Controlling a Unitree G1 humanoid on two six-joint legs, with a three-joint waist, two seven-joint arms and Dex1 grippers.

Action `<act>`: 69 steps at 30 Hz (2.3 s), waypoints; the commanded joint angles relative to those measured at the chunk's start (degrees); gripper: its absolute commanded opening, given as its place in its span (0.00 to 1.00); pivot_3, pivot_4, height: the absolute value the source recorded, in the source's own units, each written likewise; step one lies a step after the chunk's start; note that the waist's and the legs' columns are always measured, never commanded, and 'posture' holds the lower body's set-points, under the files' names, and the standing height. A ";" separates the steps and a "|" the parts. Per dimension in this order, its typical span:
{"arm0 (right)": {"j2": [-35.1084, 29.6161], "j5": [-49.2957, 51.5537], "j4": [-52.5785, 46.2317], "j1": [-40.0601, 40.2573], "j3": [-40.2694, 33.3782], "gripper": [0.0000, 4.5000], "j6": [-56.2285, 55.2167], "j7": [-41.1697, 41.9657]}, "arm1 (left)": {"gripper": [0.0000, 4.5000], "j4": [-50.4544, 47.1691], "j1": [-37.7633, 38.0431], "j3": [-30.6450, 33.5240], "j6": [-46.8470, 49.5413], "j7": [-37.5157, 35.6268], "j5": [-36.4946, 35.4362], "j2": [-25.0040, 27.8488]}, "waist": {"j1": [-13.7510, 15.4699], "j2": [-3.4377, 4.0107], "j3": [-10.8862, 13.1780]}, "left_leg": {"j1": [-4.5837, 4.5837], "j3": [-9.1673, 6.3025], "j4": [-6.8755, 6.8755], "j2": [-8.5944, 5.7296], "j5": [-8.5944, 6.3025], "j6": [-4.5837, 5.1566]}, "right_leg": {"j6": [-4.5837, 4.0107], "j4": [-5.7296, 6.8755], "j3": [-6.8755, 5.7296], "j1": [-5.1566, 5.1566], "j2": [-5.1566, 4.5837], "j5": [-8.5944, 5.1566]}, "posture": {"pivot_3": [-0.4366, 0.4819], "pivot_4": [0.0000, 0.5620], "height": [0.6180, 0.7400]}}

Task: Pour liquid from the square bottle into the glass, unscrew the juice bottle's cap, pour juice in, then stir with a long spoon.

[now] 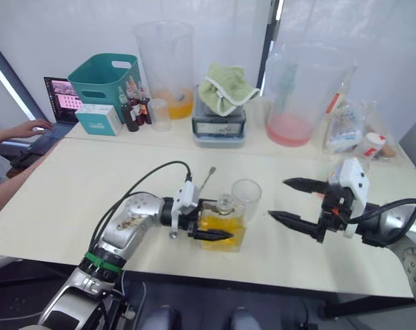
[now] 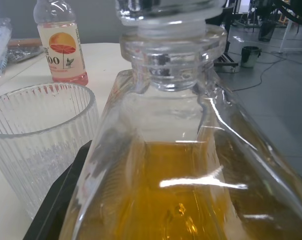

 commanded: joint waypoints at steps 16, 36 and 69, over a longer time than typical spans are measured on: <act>8.26 -1.60 -2.51 -12.70 16.79 1.00 3.19 -11.23 | 0.63 0.67 -1.78 -0.60 -2.56 -1.53 1.07 0.40 | -0.10 0.00 0.00 | -0.04 -0.04 -0.02 0.00 0.00 0.00 | -0.01 0.00 -0.01 -0.05 0.02 -0.01 | 0.48 0.27 1.00; 11.90 -0.39 -3.96 -13.18 17.79 0.58 2.77 -10.51 | 0.63 1.24 -1.68 -0.66 -3.35 -1.69 1.67 0.72 | -0.06 0.01 0.00 | -0.11 -0.10 -0.02 0.00 0.00 0.01 | 0.00 -0.02 -0.03 -0.07 0.03 -0.02 | 0.48 0.27 1.00; 8.51 12.32 -6.01 -9.63 1.30 0.23 6.38 -19.24 | 0.63 2.18 -1.15 -2.11 -4.79 -2.26 2.73 1.23 | 0.18 0.03 0.01 | -0.32 -0.22 -0.02 0.00 0.00 0.01 | -0.01 -0.06 -0.11 -0.17 0.05 -0.02 | 0.48 0.27 1.00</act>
